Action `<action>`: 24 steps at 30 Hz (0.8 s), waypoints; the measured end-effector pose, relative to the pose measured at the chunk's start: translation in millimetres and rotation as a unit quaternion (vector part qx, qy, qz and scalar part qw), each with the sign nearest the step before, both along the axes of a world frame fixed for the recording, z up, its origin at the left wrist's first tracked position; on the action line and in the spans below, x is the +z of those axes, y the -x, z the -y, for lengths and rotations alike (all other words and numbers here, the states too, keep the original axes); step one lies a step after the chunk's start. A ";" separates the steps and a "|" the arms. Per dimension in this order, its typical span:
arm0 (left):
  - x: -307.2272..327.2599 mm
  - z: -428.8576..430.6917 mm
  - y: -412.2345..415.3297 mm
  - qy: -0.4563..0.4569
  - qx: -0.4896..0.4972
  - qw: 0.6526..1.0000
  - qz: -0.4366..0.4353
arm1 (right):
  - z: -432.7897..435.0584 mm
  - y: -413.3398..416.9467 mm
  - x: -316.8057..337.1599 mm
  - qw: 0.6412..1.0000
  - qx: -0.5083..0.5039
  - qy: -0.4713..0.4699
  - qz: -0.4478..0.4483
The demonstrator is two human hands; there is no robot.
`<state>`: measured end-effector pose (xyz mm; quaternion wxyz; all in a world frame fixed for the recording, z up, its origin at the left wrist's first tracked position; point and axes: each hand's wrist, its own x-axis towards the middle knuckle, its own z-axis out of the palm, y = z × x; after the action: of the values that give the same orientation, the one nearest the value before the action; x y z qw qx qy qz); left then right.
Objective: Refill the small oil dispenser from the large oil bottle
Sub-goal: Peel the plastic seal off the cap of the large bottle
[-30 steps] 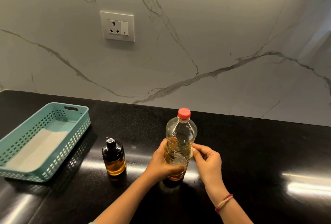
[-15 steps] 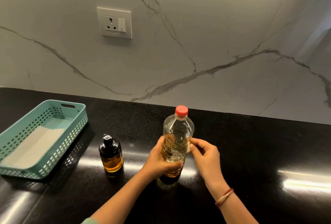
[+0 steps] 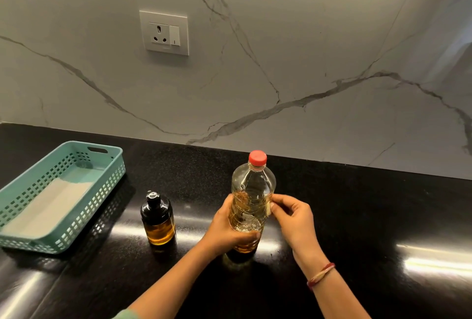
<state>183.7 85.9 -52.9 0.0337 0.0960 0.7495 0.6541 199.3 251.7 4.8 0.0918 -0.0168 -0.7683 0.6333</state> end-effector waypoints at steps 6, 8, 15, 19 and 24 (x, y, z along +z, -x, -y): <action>1.7 1.5 0.9 0.004 -0.010 1.000 0.000 | 7.6 0.7 -33.6 0.997 -0.018 -0.040 0.065; 4.3 1.4 0.2 -0.001 -0.012 1.000 -0.003 | 12.4 -3.6 -51.7 0.994 -0.033 -0.067 0.077; 6.4 2.3 1.5 0.001 -0.019 1.000 0.000 | 9.0 4.0 -28.4 0.999 -0.034 -0.038 0.019; 2.4 4.3 2.7 0.006 -0.023 1.000 0.002 | 3.2 16.1 -8.6 0.999 0.009 -0.020 -0.027; 6.2 4.9 3.0 -0.002 -0.033 0.999 -0.003 | 2.4 15.7 -54.6 0.991 0.015 -0.085 0.104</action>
<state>180.7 81.0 -46.8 0.0529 0.1227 0.7449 0.6536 183.6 249.3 -49.8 0.0033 -0.0634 -0.8250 0.5616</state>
